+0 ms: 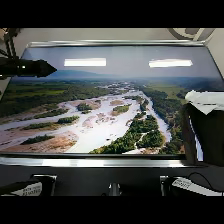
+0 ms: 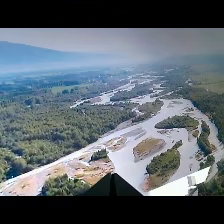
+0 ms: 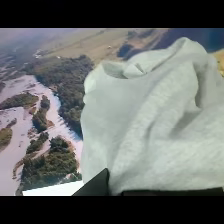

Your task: Fold the shirts.

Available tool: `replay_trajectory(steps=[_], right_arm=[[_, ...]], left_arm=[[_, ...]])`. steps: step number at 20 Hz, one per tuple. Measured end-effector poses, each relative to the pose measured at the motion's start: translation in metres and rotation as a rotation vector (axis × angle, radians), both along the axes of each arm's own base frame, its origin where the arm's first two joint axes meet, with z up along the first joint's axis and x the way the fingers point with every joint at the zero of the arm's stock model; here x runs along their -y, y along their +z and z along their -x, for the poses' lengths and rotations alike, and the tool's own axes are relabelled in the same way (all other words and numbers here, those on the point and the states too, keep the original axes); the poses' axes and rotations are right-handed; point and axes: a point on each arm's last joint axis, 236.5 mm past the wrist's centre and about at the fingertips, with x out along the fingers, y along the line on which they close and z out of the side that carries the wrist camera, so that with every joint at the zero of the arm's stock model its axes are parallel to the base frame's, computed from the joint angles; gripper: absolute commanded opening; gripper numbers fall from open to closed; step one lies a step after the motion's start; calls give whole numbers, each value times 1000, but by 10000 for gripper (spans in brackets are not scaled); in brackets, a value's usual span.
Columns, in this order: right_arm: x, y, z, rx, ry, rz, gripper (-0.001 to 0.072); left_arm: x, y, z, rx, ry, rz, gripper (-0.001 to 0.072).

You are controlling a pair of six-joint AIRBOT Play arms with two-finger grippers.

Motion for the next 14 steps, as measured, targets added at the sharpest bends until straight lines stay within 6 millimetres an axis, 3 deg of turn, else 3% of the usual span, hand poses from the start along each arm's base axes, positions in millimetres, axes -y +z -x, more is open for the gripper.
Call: replay_trajectory(steps=[4,7,10,11,12,13,14], right_arm=[[-15,-56,34,-205,-30,-28,24],[-25,-109,83,-421,-57,-33,25],[-37,-150,135,-609,-55,-18,36],[-39,-160,151,-667,-54,-9,235],[-39,-169,166,-722,-55,1,542],[-38,-174,175,-754,-56,13,673],[-37,-177,181,-772,-50,26,681]], left_arm=[[5,0,-5,16,1,3,27],[6,0,-7,21,2,4,26],[8,-1,-4,10,-8,5,26],[9,-2,-3,4,-13,5,26],[10,-2,-1,1,-17,5,27],[11,-3,0,-4,-21,6,26],[12,-4,1,-8,-25,6,26]])
